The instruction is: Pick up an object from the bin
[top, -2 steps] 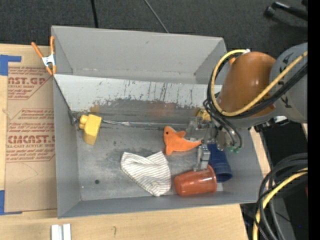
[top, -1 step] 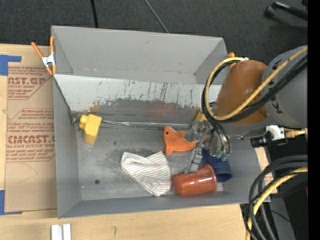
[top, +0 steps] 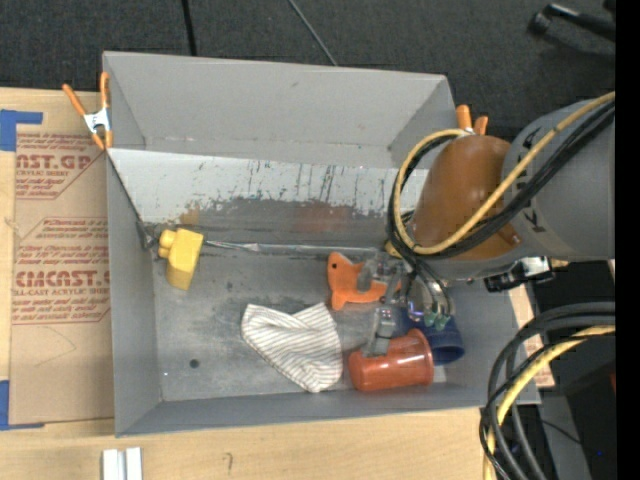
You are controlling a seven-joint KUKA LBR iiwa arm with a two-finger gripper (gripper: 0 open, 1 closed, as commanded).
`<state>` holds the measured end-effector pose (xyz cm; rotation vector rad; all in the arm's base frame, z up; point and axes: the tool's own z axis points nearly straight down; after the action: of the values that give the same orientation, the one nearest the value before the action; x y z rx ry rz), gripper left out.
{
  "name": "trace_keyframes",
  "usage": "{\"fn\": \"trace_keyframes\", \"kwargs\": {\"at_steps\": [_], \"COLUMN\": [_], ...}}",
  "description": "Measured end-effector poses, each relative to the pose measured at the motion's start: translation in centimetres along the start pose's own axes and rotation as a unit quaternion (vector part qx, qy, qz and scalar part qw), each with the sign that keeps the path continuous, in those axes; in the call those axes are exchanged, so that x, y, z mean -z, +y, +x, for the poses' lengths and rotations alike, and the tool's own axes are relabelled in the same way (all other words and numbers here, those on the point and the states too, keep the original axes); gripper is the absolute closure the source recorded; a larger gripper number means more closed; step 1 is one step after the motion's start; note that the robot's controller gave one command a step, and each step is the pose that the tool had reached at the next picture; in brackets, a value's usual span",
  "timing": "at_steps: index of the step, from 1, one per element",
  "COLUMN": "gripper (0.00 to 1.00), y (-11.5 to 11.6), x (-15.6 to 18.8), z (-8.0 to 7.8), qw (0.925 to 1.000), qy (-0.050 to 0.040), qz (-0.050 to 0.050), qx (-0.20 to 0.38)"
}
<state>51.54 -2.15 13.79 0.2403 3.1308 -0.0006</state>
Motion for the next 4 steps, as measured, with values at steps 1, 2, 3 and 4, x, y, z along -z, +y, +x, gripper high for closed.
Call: {"fn": "trace_keyframes", "kwargs": {"at_steps": [1, 2, 3, 4], "gripper": [0.00, 1.00, 1.00, 1.00], "y": [0.0, 5.2, 5.2, 5.8], "x": [-2.1, -6.8, -6.8, -2.9], "z": [-2.0, 0.8, 0.8, 2.8], "qw": [0.9994, 0.9941, 0.9941, 0.9936], "qy": [-0.0002, 0.0014, 0.0014, 0.0052], "qz": [0.000, -0.001, -0.001, 0.002], "qx": [0.033, -0.109, -0.109, -0.113]}}
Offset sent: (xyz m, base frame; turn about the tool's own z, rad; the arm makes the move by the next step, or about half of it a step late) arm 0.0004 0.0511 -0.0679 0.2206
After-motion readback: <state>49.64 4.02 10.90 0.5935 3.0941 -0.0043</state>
